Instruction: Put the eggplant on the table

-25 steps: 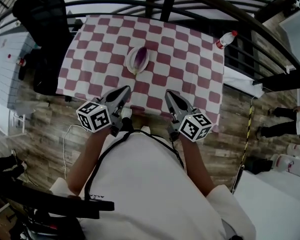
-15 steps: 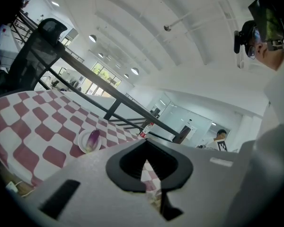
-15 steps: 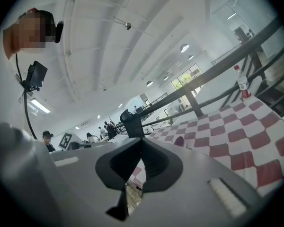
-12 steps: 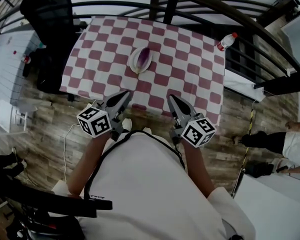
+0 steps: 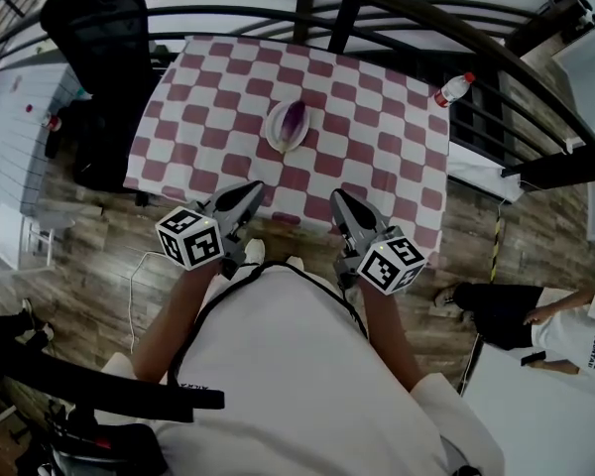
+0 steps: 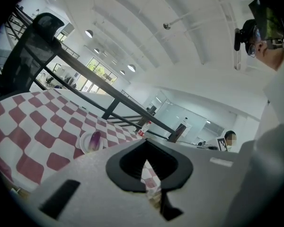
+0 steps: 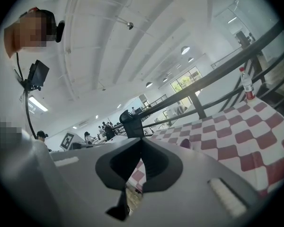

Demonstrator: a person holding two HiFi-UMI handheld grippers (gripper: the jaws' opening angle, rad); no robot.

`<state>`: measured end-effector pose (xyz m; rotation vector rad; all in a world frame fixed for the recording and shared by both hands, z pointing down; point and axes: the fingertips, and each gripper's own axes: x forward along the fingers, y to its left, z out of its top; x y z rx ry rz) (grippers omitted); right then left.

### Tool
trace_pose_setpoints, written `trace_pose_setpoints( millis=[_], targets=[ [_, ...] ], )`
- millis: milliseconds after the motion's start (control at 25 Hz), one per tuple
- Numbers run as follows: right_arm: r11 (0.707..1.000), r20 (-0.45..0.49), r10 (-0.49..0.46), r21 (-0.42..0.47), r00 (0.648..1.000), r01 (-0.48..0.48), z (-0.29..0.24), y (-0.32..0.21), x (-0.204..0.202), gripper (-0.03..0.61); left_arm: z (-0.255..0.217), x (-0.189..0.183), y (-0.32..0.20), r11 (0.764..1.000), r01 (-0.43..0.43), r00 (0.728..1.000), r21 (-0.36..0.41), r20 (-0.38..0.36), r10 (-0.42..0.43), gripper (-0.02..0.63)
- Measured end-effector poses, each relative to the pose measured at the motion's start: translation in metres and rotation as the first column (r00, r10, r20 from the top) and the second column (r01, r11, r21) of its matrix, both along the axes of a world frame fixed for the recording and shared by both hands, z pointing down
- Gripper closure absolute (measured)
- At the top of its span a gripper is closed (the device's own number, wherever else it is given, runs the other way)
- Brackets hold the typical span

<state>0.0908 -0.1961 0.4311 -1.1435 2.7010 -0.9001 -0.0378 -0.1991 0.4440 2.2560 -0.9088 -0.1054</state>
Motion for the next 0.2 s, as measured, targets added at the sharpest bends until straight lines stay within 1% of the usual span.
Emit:
trace_pose_setpoints(
  millis=[200],
  targets=[
    [1.000, -0.003, 0.005, -0.004, 1.000, -0.005, 0.000, -0.009, -0.018, 0.574, 0.001, -0.016, -0.009, 1.000, -0.019, 1.000, 0.000, 0.005, 0.019, 0.607]
  ],
)
